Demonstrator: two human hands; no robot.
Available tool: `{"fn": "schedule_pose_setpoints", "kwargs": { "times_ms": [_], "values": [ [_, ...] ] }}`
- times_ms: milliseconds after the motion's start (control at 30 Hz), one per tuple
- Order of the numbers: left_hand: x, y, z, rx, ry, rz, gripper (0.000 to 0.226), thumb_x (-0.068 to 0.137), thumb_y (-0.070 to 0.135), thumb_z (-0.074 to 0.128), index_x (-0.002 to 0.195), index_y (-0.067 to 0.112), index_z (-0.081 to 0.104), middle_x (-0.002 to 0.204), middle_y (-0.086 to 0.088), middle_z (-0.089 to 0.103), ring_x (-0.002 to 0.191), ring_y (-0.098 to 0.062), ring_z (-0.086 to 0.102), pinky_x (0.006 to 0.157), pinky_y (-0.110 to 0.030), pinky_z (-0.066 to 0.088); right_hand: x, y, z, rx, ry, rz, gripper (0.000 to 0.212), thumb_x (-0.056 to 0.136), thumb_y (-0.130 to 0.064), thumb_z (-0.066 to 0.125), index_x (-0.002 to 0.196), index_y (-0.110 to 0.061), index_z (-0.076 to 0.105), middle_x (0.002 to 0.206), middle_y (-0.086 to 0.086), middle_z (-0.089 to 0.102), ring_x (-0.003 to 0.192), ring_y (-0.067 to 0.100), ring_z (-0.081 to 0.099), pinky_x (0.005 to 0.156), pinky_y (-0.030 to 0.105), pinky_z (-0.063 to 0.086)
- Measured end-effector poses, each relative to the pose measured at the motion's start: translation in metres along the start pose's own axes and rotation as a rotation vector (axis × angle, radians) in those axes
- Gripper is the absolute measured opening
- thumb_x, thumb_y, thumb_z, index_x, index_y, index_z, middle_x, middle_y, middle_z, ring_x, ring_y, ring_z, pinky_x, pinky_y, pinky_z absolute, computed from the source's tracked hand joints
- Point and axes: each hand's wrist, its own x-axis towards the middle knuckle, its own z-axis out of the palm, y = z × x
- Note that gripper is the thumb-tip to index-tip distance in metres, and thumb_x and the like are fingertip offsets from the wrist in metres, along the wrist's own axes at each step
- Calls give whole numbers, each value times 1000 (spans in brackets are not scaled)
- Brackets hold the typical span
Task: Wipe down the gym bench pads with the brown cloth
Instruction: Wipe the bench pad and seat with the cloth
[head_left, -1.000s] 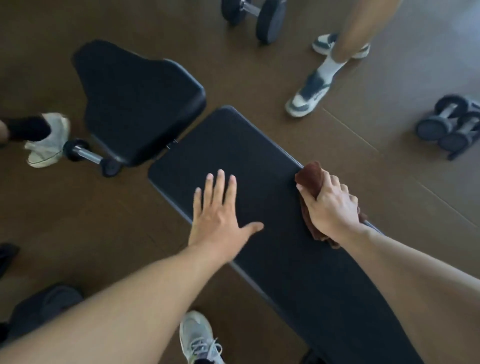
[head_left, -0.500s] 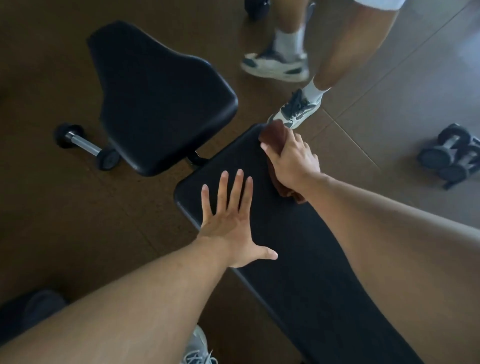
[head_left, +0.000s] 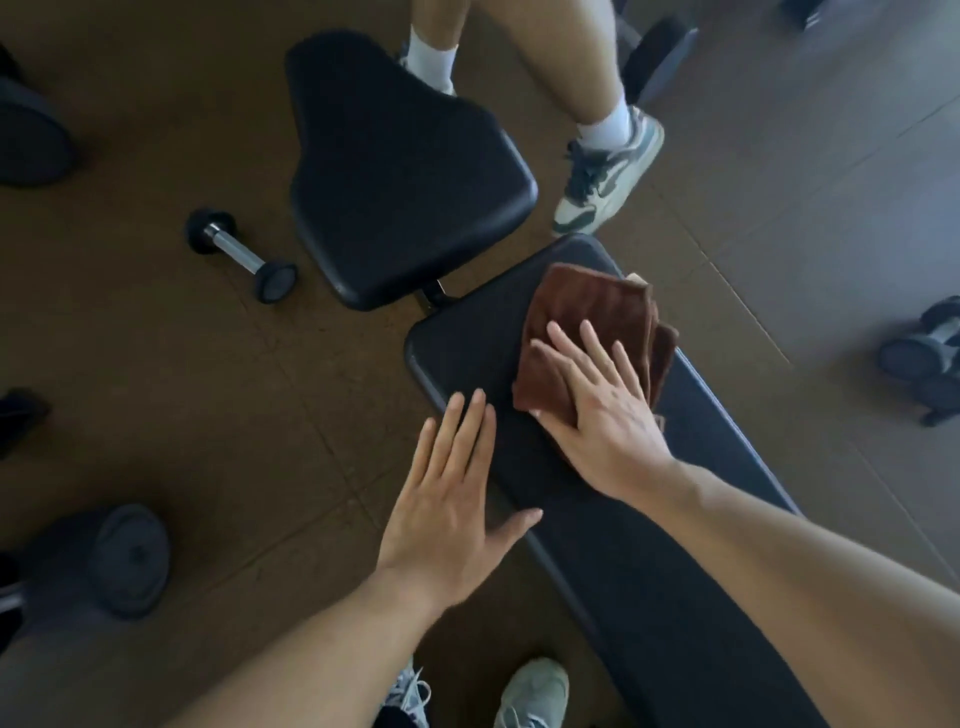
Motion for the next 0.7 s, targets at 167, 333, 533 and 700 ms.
{"fn": "schedule_pose_setpoints", "kwargs": {
  "times_ms": [167,333,533,700],
  "values": [
    [-74,-48,20,-35,-132,-205,103,88,87,14,151,20,-32,158,5,-41,148,-11,-33,125,-34,-12,1,-14,4,-99,-131,-209,73,101,-65,35,166,-38,14,173,-18,-1,159,11,-16,130,44,-10],
    [-105,-68,20,-56,-87,-349,103,89,84,19,157,19,-21,163,1,-29,151,-14,-24,127,-36,-2,88,-44,-4,72,-2,201,73,102,-66,41,165,-35,20,174,-13,3,160,26,-16,128,49,-12],
    [-107,-39,20,-147,13,-425,99,93,73,39,160,21,-13,166,3,-23,153,-12,-18,127,-33,-1,74,-82,11,-79,-56,-101,69,104,-62,40,164,-33,23,173,-11,15,161,26,-6,129,52,-8],
    [-128,8,45,-207,-3,-449,98,95,62,51,161,19,-8,168,1,-17,154,-14,-14,125,-30,-4,8,-68,30,-248,-114,-398,63,102,-57,50,159,-37,34,175,-9,5,161,29,-8,129,56,-3]
  ]
}}
